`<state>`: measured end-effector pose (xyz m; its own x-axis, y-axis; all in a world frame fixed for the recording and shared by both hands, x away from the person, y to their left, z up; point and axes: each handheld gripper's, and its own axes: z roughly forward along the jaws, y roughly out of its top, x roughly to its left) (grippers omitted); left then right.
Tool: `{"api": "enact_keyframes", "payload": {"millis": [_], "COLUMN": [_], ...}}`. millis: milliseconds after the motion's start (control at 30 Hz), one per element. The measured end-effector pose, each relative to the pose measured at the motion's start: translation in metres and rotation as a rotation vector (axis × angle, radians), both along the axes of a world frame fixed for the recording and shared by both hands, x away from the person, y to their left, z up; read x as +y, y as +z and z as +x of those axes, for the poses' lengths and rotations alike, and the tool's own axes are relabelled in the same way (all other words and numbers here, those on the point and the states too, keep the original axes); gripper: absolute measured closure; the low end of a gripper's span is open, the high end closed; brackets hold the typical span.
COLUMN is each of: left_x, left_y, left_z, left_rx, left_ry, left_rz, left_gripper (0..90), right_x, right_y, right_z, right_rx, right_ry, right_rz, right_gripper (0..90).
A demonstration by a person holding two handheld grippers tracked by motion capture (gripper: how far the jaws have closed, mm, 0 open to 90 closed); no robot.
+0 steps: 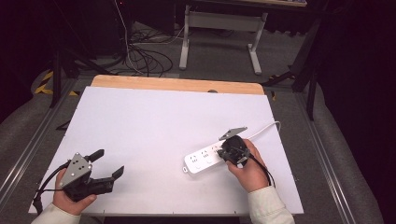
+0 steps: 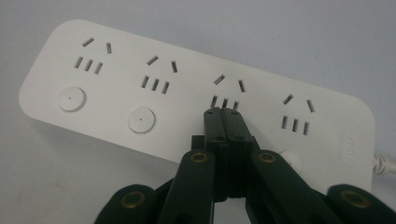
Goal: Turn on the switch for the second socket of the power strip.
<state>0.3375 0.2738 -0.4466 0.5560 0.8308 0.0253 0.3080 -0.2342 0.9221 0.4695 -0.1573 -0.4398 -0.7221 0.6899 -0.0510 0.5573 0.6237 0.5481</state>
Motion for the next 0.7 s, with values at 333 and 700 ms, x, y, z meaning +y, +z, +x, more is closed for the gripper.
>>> {"api": "enact_keyframes", "payload": {"millis": [333, 700], "left_x": [0.0001, 0.0001], "left_y": [0.0002, 0.0002], "left_z": [-0.0002, -0.0002], "left_rx": [0.000, 0.000], "left_ry": [0.000, 0.000], "left_rz": [0.001, 0.001], "left_gripper": [13.7, 13.7], "right_x": [-0.0009, 0.0001], "right_y": [-0.0021, -0.0028], "right_z": [-0.0011, -0.0005], "right_rx": [-0.004, -0.003], "right_ry": [-0.009, -0.011], "right_rz": [0.012, 0.005], "right_gripper": [90.0, 90.0]}}
